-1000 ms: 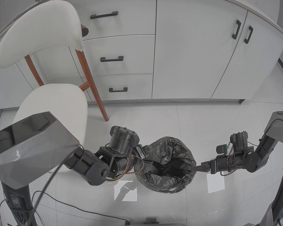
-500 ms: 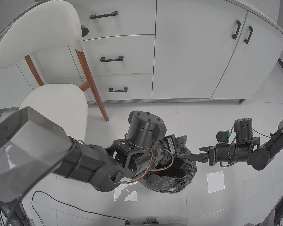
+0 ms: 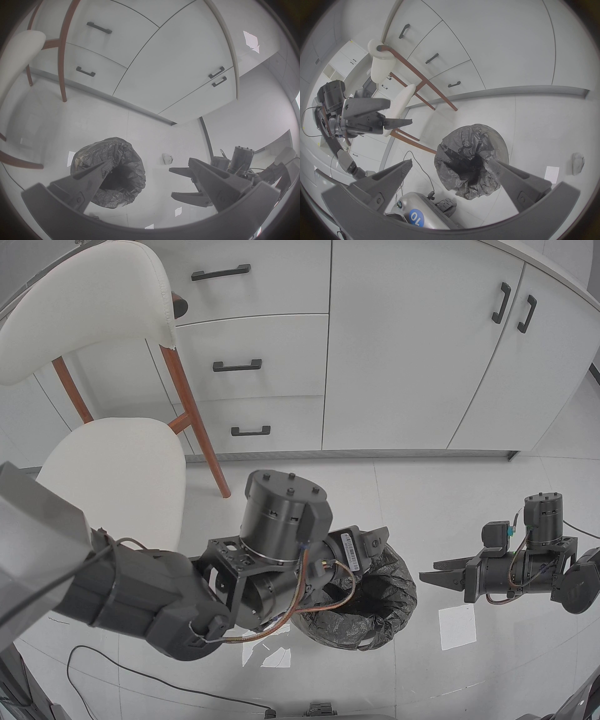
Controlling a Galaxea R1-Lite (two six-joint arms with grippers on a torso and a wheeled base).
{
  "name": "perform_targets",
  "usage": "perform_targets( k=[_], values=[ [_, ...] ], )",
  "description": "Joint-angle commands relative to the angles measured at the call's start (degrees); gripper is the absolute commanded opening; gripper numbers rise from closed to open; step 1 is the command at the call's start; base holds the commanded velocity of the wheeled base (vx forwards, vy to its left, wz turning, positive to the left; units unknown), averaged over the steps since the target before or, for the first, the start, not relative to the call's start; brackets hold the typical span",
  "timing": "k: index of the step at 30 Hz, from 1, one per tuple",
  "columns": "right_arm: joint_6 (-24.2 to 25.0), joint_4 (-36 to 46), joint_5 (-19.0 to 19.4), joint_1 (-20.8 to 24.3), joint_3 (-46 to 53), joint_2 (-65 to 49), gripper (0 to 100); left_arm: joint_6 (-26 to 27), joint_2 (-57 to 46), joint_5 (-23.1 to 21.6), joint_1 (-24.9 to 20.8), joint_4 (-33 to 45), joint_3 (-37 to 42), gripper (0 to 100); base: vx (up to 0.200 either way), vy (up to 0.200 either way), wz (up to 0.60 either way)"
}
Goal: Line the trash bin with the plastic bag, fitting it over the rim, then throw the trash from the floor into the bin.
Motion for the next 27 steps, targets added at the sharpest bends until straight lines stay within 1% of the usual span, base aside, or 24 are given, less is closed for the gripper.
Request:
perform_targets(
  k=[1, 5, 6, 9, 11, 16, 18, 19, 20, 21, 25, 27],
  values=[
    [0.1, -0.1, 0.0, 0.3, 2.0, -3.6, 0, 0.0, -1.1, 0.6, 0.0, -1.3, 3.5, 100, 0.000, 0.000, 0.00],
    [0.1, -0.1, 0.0, 0.2, 3.2, -5.4, 0, 0.0, -0.6, 1.0, 0.0, -6.6, 4.5, 100, 0.000, 0.000, 0.00],
    [0.1, 0.0, 0.0, 0.1, 3.4, -5.6, 0, -0.1, -0.3, 0.8, 0.0, -8.0, 4.4, 0, 0.000, 0.000, 0.00],
    [0.1, 0.0, 0.0, -0.1, 4.1, -6.3, 0, 0.0, 0.8, 0.3, -0.1, -8.7, 3.9, 0, 0.000, 0.000, 0.00],
    [0.1, 0.0, 0.0, -0.1, 4.6, -6.4, 0, 0.1, 2.4, 0.3, -0.9, -8.8, 3.4, 0, 0.000, 0.000, 0.00],
    [0.1, 0.0, 0.0, -0.4, 5.7, -7.3, 0, 0.1, 9.5, 0.7, -2.1, -8.5, -0.5, 0, 0.000, 0.000, 0.00],
    [0.1, 0.0, 0.0, -0.5, 6.2, -7.4, 0, 0.2, 13.9, -1.2, -2.2, -5.5, -1.9, 0, 0.000, 0.000, 0.00],
    [0.1, 0.0, 0.0, -0.5, 6.2, -7.4, 0, 0.2, 13.9, -1.2, -2.2, -5.5, -1.9, 0, 0.000, 0.000, 0.00],
    [0.1, 0.1, 0.0, -0.4, 6.5, -7.2, 0, 0.2, 16.2, -3.1, -2.5, -2.2, -4.1, 0, 0.000, 0.000, 0.00],
    [0.1, 0.2, 0.0, -0.2, 6.6, -7.2, 0, 0.2, 17.1, -3.8, -2.8, -0.6, -5.1, 0, 0.000, 0.000, 0.00],
    [0.1, 0.5, -0.1, 0.1, 6.5, -7.1, 0, 0.2, 22.0, -3.8, -3.0, 1.1, -9.4, 0, 0.000, 0.000, 0.00],
    [0.1, 0.6, 0.0, -0.3, 6.4, -7.2, 0, 0.2, 21.7, -4.3, -3.0, 1.3, -10.1, 0, 0.000, 0.000, 0.00]
  ],
)
